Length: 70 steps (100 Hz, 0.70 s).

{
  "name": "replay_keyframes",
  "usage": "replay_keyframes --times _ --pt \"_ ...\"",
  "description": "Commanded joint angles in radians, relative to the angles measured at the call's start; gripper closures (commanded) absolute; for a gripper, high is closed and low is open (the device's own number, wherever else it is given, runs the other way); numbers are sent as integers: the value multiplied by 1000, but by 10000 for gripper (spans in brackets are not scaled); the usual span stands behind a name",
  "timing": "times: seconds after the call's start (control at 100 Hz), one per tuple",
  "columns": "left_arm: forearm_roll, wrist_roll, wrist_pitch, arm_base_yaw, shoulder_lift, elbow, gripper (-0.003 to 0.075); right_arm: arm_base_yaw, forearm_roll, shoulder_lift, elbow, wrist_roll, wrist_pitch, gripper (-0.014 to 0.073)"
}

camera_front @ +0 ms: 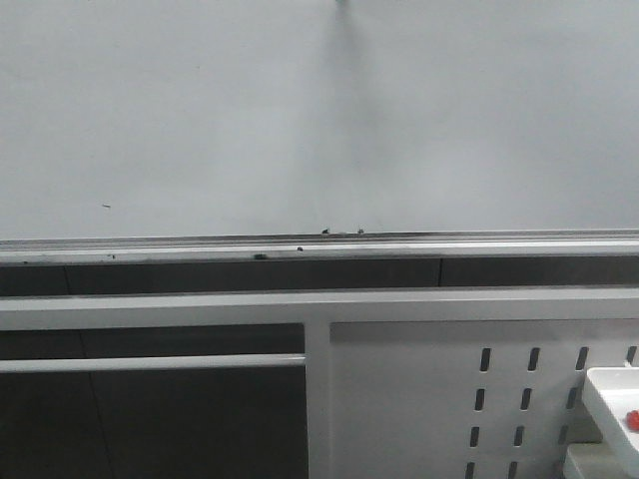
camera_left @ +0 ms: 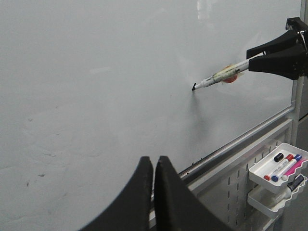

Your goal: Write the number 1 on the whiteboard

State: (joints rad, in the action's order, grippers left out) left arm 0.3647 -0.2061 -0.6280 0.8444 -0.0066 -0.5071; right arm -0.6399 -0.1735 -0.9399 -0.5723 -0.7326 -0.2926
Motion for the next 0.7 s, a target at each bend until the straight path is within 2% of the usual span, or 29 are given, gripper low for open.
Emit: replay_keyframes --times 0.0,0.4,0.69 --pt "11 -11 76 -1 -17 -21 740 28 -30 -4 -32 -19 -86 643" --pt "11 -11 76 -1 -17 -21 740 28 -172 -184 -10 -11 6 643" --pt "9 -11 76 -1 -17 -21 740 26 -177 -283 -10 -11 -41 643"
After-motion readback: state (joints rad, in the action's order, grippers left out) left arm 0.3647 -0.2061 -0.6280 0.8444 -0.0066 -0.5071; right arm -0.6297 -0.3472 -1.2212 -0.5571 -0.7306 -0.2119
